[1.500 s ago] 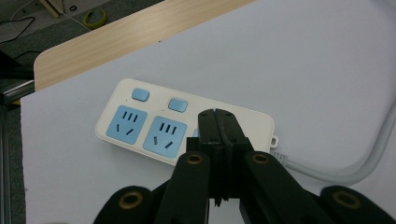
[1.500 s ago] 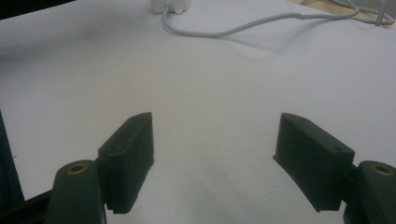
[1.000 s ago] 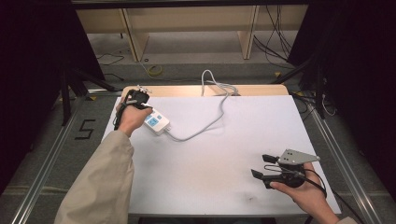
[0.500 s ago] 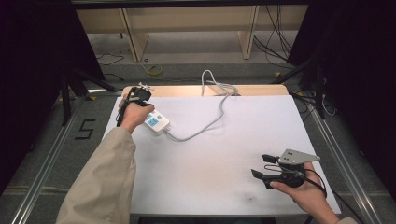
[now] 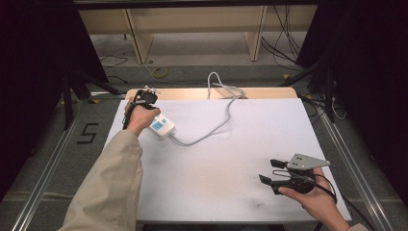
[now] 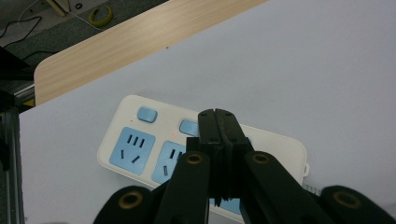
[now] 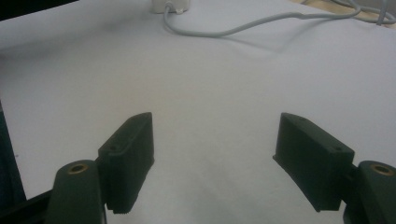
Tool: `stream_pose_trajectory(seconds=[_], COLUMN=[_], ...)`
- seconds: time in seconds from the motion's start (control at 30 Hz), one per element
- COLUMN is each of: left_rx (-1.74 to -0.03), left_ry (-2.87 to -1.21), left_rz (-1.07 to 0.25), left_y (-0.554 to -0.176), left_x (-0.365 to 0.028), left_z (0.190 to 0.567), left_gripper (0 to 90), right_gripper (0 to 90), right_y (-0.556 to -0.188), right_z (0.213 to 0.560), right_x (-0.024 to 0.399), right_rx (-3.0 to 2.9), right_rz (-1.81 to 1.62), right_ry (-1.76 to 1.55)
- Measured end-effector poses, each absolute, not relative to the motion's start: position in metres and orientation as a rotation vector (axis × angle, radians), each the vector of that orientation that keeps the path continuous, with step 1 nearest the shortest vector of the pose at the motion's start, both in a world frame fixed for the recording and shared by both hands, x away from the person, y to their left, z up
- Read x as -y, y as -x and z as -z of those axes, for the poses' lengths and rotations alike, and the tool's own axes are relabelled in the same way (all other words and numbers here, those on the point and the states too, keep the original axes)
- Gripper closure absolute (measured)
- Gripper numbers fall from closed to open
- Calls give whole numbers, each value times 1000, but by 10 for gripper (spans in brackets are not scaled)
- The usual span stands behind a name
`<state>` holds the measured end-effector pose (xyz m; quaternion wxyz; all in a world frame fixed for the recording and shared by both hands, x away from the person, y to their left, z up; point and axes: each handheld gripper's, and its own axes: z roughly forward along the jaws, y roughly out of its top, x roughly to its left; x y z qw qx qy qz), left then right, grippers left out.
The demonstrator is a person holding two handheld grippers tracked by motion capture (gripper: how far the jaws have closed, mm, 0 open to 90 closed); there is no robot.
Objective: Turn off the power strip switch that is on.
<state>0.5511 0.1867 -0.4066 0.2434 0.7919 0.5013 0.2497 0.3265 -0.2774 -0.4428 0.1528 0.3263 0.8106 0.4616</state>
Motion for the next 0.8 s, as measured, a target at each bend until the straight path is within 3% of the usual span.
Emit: stream_pose_trajectory(seconds=[0.8], left_rx=[-1391], left_ry=[-2183], left_rz=[-681], left_y=[-565], left_x=[-189], left_z=[422], left_gripper=[899], right_gripper=[283], right_y=[-327], right_z=[444], right_x=[277], right_rx=[-2335], right_rz=[-1325], right_ry=[-939])
